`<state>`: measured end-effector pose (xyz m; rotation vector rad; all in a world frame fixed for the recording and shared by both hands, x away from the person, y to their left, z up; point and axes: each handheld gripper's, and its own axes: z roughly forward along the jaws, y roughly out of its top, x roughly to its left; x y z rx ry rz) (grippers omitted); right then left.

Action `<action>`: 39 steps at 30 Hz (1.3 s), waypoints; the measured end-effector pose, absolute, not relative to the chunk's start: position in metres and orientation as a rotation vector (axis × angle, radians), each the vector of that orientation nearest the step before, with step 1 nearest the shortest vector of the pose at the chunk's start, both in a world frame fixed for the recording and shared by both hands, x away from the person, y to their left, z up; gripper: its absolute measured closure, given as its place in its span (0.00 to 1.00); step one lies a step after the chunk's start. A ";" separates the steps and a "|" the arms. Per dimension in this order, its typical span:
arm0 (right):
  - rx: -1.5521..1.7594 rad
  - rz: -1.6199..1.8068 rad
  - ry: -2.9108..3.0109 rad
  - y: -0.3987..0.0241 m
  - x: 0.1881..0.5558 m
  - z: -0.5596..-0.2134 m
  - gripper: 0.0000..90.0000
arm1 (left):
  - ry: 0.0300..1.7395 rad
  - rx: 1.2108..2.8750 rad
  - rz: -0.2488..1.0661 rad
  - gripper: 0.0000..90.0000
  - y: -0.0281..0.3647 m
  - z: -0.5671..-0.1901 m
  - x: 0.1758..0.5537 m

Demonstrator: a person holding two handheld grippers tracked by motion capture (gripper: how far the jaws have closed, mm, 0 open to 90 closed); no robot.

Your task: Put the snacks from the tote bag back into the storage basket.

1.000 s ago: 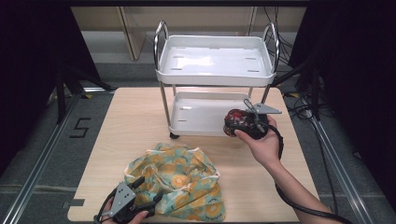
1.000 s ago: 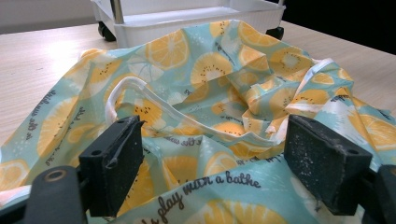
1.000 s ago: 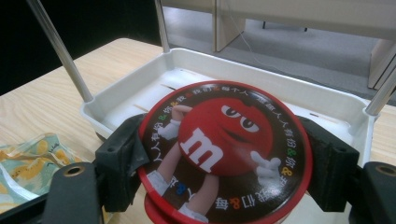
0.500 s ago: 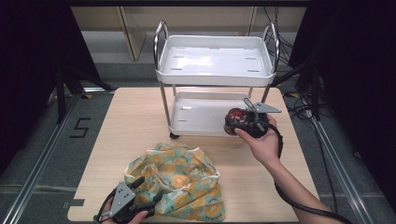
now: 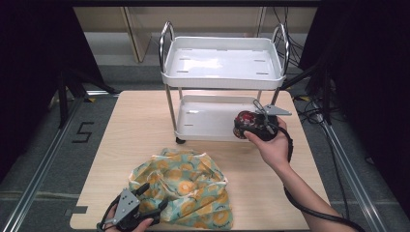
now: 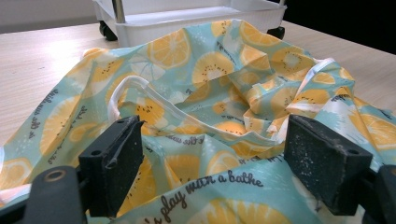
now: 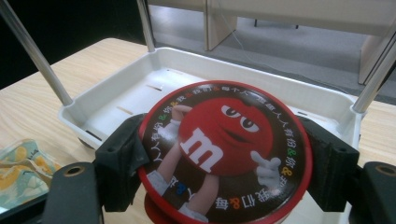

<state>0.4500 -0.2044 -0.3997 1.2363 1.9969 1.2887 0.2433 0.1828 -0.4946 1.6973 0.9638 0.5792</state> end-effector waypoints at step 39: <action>1.246 1.254 1.971 -0.208 0.463 -0.404 0.30 | 0.948 1.709 0.583 0.22 0.184 -0.494 0.244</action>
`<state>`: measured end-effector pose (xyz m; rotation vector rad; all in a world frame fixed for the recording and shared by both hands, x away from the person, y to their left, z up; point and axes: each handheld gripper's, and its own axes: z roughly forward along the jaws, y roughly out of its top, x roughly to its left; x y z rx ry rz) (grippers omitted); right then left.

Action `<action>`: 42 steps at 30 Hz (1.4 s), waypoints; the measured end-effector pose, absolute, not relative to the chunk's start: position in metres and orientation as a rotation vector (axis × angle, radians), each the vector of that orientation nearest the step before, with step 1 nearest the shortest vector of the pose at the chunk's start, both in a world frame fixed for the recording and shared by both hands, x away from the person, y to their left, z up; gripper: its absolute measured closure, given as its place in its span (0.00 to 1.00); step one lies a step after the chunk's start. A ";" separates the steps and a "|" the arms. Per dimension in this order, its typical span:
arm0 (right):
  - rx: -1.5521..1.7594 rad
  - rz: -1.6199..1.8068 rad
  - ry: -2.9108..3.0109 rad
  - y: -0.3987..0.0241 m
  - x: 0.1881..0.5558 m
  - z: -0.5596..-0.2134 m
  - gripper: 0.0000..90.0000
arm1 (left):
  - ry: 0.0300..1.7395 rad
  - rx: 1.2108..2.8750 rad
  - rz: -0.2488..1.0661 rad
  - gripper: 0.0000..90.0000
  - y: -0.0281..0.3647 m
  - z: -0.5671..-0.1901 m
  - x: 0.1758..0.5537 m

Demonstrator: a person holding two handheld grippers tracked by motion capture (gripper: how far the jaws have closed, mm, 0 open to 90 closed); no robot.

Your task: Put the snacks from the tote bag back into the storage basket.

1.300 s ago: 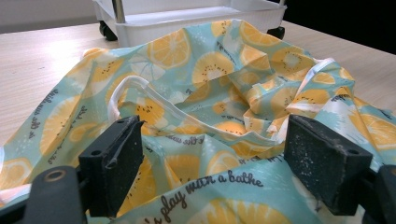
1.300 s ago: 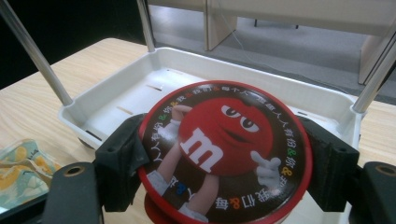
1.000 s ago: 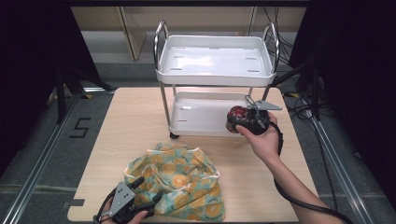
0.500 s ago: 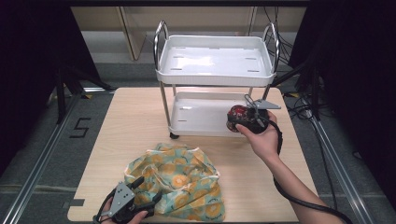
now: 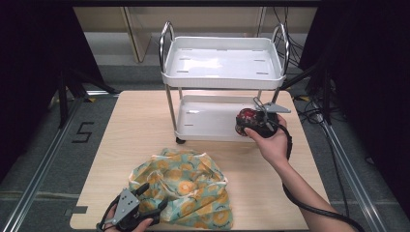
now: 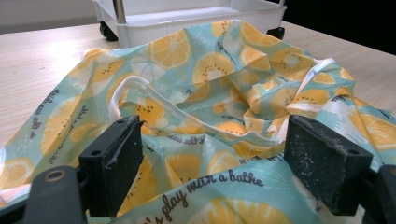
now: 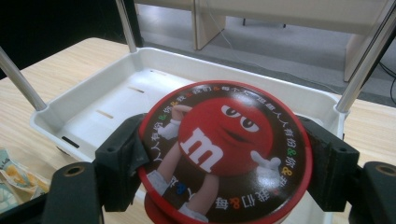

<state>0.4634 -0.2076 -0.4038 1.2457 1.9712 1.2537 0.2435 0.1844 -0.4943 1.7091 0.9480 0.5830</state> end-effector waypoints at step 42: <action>1.235 1.205 1.981 -0.191 0.474 -0.412 0.30 | 0.959 1.706 0.580 0.21 0.184 -0.494 0.243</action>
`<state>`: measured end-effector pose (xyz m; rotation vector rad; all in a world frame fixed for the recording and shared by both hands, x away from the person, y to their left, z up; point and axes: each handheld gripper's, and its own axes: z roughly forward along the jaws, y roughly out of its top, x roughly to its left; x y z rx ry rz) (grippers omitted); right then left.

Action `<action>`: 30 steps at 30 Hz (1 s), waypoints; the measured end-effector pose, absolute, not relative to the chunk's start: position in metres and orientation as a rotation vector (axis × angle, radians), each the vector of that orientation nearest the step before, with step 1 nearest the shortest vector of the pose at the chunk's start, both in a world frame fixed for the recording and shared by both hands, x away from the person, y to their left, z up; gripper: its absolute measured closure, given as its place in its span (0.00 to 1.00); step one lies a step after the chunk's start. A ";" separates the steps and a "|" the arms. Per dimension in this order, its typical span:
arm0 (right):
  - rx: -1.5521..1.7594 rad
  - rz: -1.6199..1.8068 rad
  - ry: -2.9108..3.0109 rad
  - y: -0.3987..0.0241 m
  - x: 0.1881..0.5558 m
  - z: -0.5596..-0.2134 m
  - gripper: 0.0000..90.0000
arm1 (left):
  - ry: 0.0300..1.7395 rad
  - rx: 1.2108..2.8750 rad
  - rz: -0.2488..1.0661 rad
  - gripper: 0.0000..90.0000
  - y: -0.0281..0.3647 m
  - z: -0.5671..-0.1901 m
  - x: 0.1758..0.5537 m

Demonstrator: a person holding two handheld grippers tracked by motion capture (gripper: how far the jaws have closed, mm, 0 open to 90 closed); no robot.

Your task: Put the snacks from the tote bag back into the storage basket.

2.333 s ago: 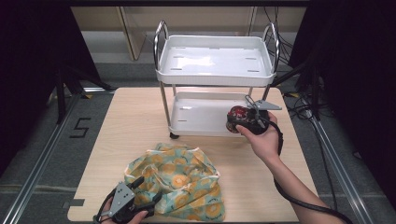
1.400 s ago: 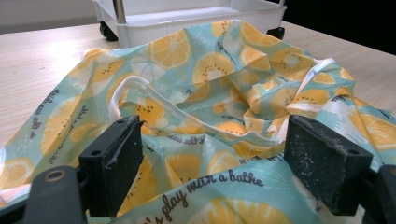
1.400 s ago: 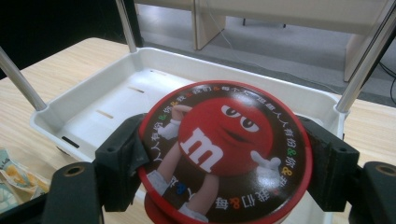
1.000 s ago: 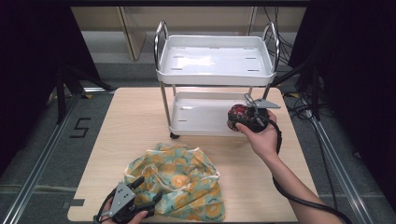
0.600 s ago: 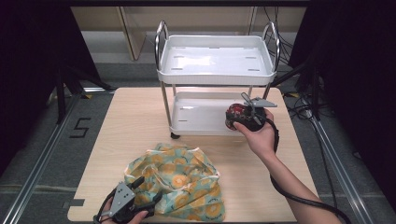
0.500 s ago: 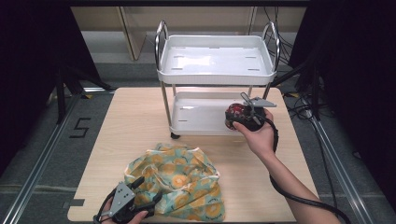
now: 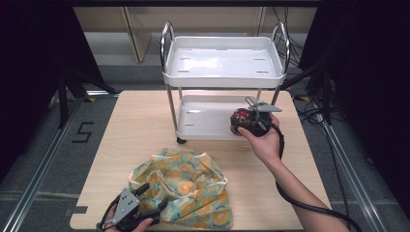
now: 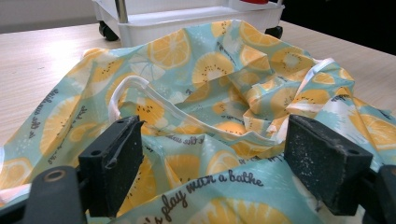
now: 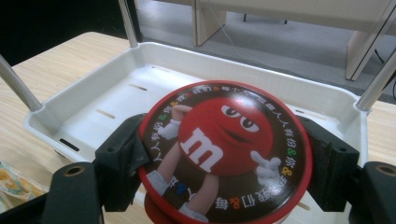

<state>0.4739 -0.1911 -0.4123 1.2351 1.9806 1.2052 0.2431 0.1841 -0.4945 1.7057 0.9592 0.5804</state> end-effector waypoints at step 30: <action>1.225 1.216 1.938 -0.184 0.485 -0.421 0.30 | 0.951 1.700 0.577 0.21 0.184 -0.495 0.243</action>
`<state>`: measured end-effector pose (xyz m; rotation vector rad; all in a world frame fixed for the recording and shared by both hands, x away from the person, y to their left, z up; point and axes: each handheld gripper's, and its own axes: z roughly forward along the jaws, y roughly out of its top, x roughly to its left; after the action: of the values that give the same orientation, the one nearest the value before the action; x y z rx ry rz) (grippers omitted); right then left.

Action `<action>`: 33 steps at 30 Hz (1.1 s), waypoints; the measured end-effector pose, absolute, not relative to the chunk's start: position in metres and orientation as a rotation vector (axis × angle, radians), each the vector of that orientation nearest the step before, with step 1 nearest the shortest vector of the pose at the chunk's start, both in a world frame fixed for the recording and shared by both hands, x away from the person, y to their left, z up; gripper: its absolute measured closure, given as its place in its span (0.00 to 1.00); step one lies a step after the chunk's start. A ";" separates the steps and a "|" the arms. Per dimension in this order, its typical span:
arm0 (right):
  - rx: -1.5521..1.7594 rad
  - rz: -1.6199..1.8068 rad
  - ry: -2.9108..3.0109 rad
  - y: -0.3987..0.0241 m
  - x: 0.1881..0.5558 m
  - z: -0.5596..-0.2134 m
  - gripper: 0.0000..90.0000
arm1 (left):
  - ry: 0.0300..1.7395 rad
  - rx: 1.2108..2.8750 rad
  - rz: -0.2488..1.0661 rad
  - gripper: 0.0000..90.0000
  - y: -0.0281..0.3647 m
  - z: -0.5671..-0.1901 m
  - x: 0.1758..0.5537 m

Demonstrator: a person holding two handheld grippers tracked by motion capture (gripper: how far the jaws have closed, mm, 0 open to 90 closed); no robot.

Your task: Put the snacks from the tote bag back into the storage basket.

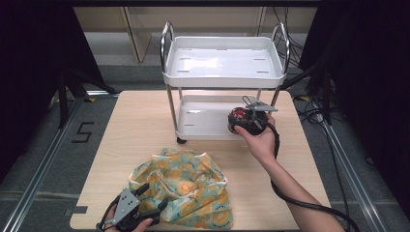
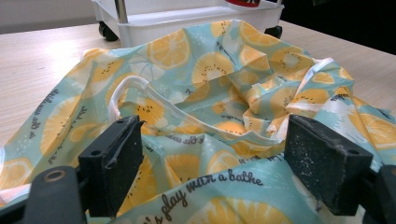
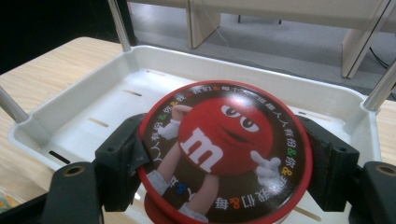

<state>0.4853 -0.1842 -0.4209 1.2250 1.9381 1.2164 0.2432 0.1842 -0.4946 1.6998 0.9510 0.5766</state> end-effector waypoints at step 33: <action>1.304 1.198 1.922 -0.172 0.493 -0.429 0.30 | 0.945 1.703 0.578 0.21 0.185 -0.494 0.243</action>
<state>0.4926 -0.1724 -0.4293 1.3039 1.9218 1.1979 0.2428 0.1849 -0.4944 1.7027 0.9451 0.5785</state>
